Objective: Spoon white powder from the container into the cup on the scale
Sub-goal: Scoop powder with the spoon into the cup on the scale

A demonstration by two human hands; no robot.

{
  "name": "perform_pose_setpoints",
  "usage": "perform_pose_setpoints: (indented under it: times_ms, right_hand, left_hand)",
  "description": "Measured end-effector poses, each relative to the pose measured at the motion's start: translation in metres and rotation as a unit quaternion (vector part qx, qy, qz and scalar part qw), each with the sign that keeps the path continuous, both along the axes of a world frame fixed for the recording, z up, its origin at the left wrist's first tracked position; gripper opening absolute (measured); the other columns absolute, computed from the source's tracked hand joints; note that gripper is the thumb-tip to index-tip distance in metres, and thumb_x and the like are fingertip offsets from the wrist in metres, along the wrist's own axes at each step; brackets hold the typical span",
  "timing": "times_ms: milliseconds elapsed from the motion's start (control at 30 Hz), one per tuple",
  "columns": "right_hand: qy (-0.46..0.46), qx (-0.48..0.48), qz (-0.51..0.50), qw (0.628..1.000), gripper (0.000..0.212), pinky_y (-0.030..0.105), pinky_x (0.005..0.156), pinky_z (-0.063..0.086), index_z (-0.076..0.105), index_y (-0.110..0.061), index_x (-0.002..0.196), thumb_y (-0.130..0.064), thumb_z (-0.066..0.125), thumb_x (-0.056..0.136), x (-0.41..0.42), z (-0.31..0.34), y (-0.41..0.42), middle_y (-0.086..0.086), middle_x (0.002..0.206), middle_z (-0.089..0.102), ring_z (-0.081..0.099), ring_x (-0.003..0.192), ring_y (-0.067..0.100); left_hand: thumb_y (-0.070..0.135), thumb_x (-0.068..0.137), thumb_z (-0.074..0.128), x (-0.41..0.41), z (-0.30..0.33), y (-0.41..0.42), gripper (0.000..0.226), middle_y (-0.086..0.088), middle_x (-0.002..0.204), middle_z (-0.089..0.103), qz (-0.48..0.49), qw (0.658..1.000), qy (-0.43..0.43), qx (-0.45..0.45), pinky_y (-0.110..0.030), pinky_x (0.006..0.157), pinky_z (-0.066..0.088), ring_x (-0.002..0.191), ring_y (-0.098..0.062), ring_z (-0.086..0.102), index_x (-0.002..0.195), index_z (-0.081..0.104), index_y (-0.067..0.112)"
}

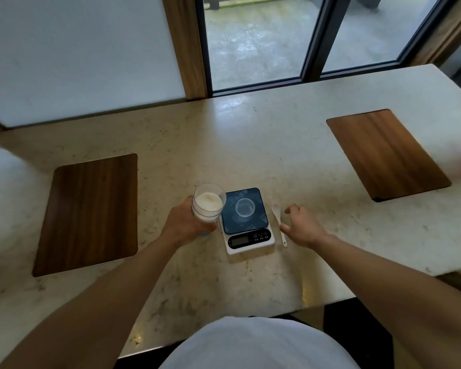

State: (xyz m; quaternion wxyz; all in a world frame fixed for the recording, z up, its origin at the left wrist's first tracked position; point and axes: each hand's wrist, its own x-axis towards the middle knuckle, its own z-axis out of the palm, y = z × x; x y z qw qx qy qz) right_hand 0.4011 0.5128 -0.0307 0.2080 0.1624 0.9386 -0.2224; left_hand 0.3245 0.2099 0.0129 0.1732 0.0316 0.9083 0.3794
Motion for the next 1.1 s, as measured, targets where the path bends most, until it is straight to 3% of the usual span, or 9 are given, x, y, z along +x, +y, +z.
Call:
perform_pose_setpoints:
  times_ms: [133,200,300,533,667,933,1100]
  right_hand:
    - [-0.020,0.001,-0.008,1.000,0.030,0.040,0.079,0.052,0.058,-0.010,0.110,-0.034,0.062,0.091,0.005,-0.005,0.001,0.010,0.104,0.062,0.060,0.092,0.026]
    - [-0.028,0.006,-0.013,0.999,0.019,0.034,0.062,0.049,0.059,-0.016,0.082,-0.032,0.063,0.091,0.006,-0.008,0.001,0.005,0.079,0.061,0.059,0.073,0.023]
    - [-0.037,0.007,-0.013,0.999,0.040,0.029,0.046,0.033,0.045,-0.020,0.056,-0.029,0.065,0.090,0.007,-0.012,0.000,0.001,0.055,0.049,0.047,0.050,0.019]
    - [-0.065,0.011,-0.028,0.997,0.033,0.028,0.052,0.040,0.051,-0.019,0.060,-0.027,0.065,0.088,0.008,-0.014,-0.004,0.003,0.061,0.056,0.055,0.058,0.021]
    - [-0.066,0.008,-0.037,0.997,0.023,0.031,0.057,0.046,0.060,-0.015,0.069,-0.026,0.065,0.089,0.007,-0.015,-0.006,0.008,0.072,0.063,0.064,0.068,0.025]
    - [-0.056,0.009,-0.034,0.998,0.037,0.027,0.043,0.032,0.042,-0.019,0.055,-0.015,0.057,0.089,0.003,-0.016,-0.008,0.003,0.058,0.047,0.049,0.057,0.023]
    - [-0.006,0.001,-0.052,0.999,0.033,0.030,0.049,0.037,0.052,-0.016,0.064,-0.025,0.056,0.096,0.001,-0.006,-0.004,0.004,0.067,0.058,0.056,0.061,0.021]
  left_hand:
    - [0.040,0.057,0.091,0.004,-0.002,-0.001,0.080,0.002,0.118,0.069,-0.011,1.000,0.003,-0.011,-0.037,0.090,0.054,0.106,-0.020,0.064,0.129,0.058,0.024]
    - [0.041,0.058,0.089,0.006,-0.002,-0.001,0.079,0.003,0.117,0.070,-0.017,1.000,0.003,-0.010,-0.038,0.090,0.054,0.105,-0.019,0.065,0.129,0.059,0.025]
    - [0.043,0.058,0.088,0.008,-0.003,0.000,0.080,0.004,0.118,0.070,-0.014,1.000,0.001,-0.006,-0.036,0.090,0.054,0.105,-0.018,0.065,0.130,0.058,0.027]
    - [0.043,0.058,0.090,0.014,-0.003,-0.003,0.082,0.005,0.118,0.069,-0.010,1.000,0.002,-0.006,-0.032,0.088,0.053,0.104,-0.016,0.065,0.132,0.057,0.026]
    - [0.043,0.058,0.088,0.016,-0.003,-0.005,0.082,0.002,0.120,0.069,-0.007,1.000,-0.004,-0.010,-0.038,0.091,0.054,0.106,-0.019,0.065,0.132,0.057,0.025]
    - [0.042,0.061,0.088,0.016,-0.002,-0.006,0.080,0.000,0.121,0.069,-0.015,1.000,-0.004,-0.008,-0.042,0.093,0.053,0.108,-0.020,0.064,0.132,0.057,0.023]
    - [0.044,0.059,0.088,0.016,-0.002,-0.005,0.083,0.001,0.121,0.069,-0.016,1.000,0.003,-0.017,-0.040,0.093,0.053,0.107,-0.019,0.064,0.133,0.057,0.024]
